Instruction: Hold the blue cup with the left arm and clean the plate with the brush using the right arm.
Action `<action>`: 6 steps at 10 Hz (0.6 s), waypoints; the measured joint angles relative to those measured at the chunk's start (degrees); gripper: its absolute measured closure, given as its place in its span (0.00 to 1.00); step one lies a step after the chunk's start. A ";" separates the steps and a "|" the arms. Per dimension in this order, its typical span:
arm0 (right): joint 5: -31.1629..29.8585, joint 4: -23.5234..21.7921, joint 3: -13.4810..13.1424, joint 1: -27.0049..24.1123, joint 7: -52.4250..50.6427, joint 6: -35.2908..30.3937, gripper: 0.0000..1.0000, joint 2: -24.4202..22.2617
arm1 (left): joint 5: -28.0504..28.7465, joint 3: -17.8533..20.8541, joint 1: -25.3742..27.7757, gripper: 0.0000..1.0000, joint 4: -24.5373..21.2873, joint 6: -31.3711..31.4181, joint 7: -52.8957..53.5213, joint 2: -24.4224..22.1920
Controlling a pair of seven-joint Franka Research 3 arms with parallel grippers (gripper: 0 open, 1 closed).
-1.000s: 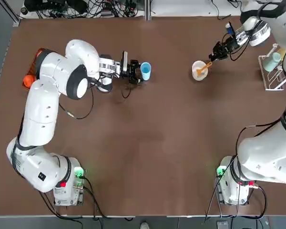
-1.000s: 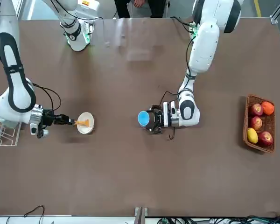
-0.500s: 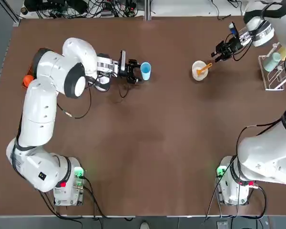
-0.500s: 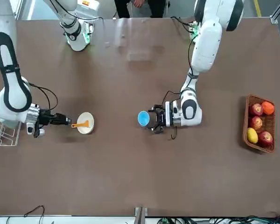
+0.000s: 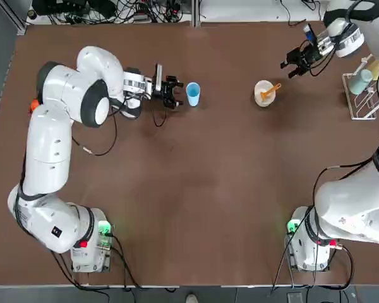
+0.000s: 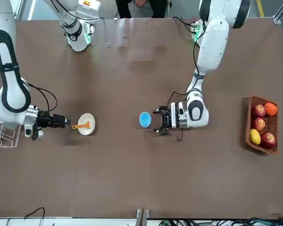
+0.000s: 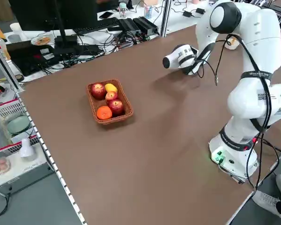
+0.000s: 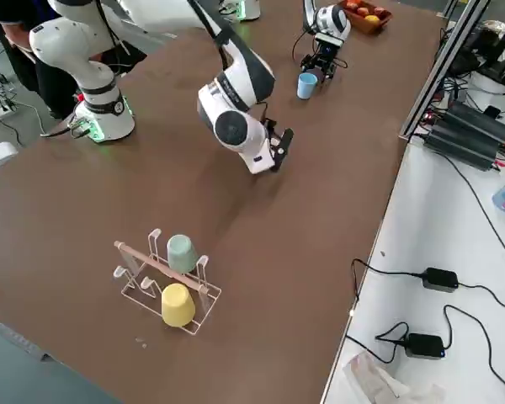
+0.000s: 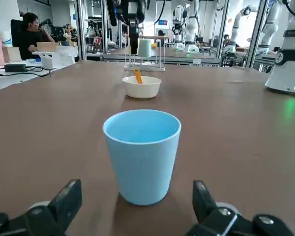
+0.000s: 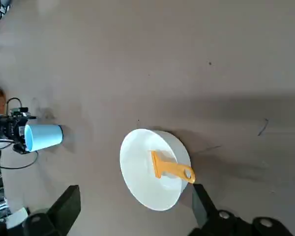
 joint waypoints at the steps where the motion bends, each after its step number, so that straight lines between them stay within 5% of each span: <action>1: -6.33 1.30 -0.46 0.96 2.15 0.05 0.00 -1.17 | 0.78 1.42 0.08 0.00 -1.83 0.00 0.00 -1.82; 3: -23.43 7.09 -0.77 2.55 8.28 -1.04 0.00 -3.08 | 1.43 4.37 0.99 0.00 -5.45 -0.04 0.00 -5.52; 6: -34.73 15.66 -0.79 4.75 12.33 -5.98 0.00 -3.54 | 13.75 5.48 5.67 0.00 -7.44 -0.06 -7.19 -11.51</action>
